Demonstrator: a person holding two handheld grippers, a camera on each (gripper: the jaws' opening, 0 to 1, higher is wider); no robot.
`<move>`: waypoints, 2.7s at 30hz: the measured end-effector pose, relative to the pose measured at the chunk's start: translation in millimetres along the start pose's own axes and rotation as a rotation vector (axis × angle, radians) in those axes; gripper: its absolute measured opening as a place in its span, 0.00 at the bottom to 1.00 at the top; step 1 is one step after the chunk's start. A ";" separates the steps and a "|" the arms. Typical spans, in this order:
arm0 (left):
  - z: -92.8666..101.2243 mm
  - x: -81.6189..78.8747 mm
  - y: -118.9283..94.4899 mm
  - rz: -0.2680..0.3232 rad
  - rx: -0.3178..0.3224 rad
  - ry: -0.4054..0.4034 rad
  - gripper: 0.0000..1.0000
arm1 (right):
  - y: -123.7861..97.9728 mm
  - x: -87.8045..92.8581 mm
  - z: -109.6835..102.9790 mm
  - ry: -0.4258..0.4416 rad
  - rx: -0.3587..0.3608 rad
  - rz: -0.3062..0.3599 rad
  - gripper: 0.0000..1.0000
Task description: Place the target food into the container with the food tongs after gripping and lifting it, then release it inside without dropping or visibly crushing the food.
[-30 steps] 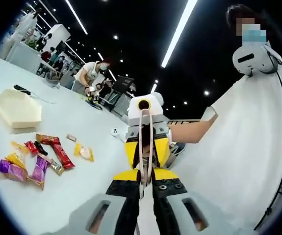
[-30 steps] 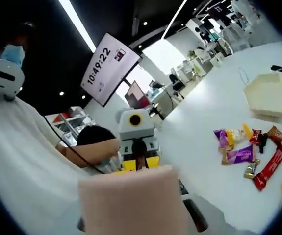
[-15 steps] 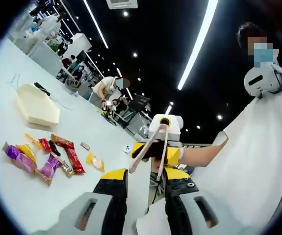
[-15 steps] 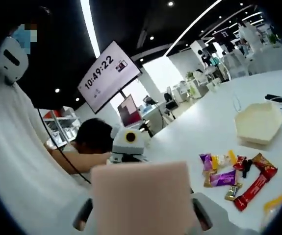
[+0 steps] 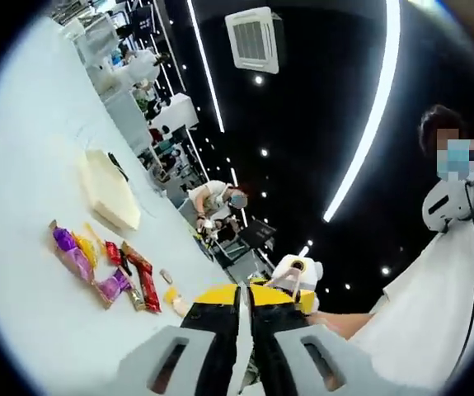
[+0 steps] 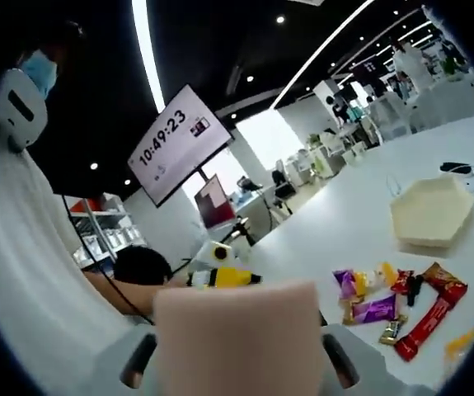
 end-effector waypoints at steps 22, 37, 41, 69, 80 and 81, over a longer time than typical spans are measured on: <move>6.6 18.1 23.2 -0.097 0.057 -0.058 0.00 | 1.9 0.5 -0.9 0.034 -0.028 0.018 0.28; 7.1 22.1 22.2 -0.113 0.055 -0.052 0.00 | 0.8 1.9 -0.8 0.047 -0.035 0.025 0.28; 7.5 22.6 22.0 -0.116 0.059 -0.054 0.00 | 0.2 5.9 -1.7 0.045 -0.038 0.006 0.28; 6.4 36.0 23.9 -0.179 0.028 -0.030 0.00 | -3.8 16.5 -1.0 0.068 -0.034 -0.036 0.28; 6.1 39.3 23.0 -0.192 0.020 -0.029 0.00 | -2.2 19.3 -0.9 0.068 -0.035 -0.051 0.29; 6.1 39.4 22.8 -0.192 0.020 -0.029 0.00 | -2.1 19.4 -0.9 0.069 -0.035 -0.052 0.29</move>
Point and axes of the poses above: the point that each gripper's makers call its tool centre point, and the gripper's own axes: y roughly forward along the fingers, z roughly to its right, x roughly out of its underside, the point moved 1 cm from there along -y, roughly backward along the fingers, and after that the axes turned 8 degrees about -z, right-handed, at the moved point
